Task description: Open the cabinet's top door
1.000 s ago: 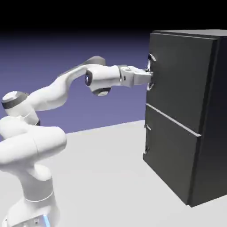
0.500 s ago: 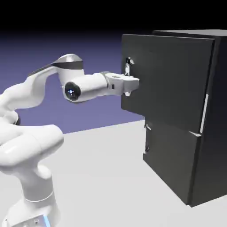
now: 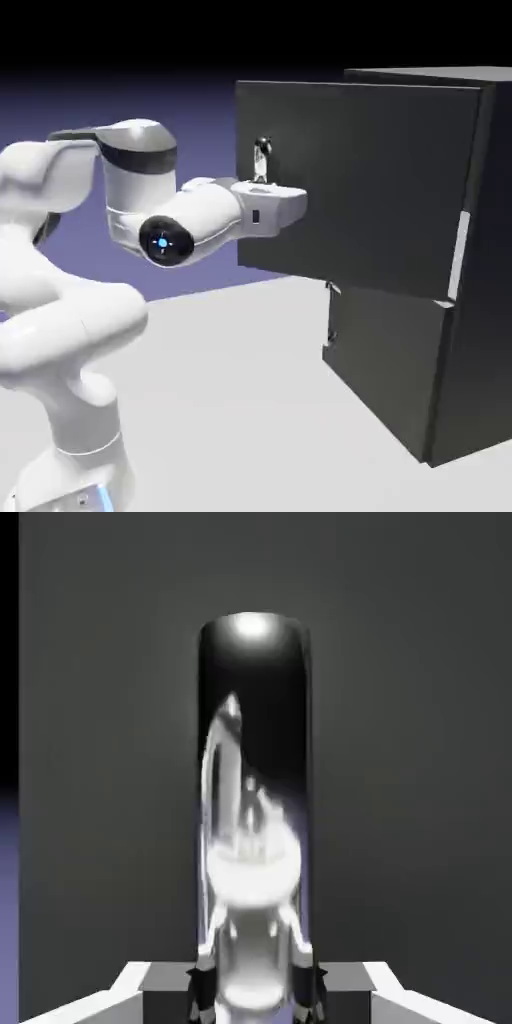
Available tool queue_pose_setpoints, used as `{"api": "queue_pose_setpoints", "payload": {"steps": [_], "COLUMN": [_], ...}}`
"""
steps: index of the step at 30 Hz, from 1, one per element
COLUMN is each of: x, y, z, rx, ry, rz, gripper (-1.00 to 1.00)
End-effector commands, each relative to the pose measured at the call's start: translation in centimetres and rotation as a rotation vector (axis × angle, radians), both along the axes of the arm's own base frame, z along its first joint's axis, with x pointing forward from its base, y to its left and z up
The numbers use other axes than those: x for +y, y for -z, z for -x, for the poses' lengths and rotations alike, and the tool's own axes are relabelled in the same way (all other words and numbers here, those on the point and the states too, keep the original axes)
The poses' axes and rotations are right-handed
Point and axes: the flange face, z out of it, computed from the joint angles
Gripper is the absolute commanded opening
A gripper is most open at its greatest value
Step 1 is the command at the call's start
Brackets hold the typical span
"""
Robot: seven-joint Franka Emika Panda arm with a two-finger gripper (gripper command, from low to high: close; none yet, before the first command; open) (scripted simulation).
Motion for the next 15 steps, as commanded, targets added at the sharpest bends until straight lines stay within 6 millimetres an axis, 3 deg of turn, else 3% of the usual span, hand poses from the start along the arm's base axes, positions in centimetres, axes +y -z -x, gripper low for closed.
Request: {"api": "queue_pose_setpoints", "payload": {"steps": [1, 15], "x": [-0.7, -9.9], "y": [0.0, 0.0], "z": [0.2, 1.9], "rx": [0.0, 0.0], "ry": [-0.019, -0.288], "rz": [0.0, 0.0], "gripper": [-1.0, -1.0]}}
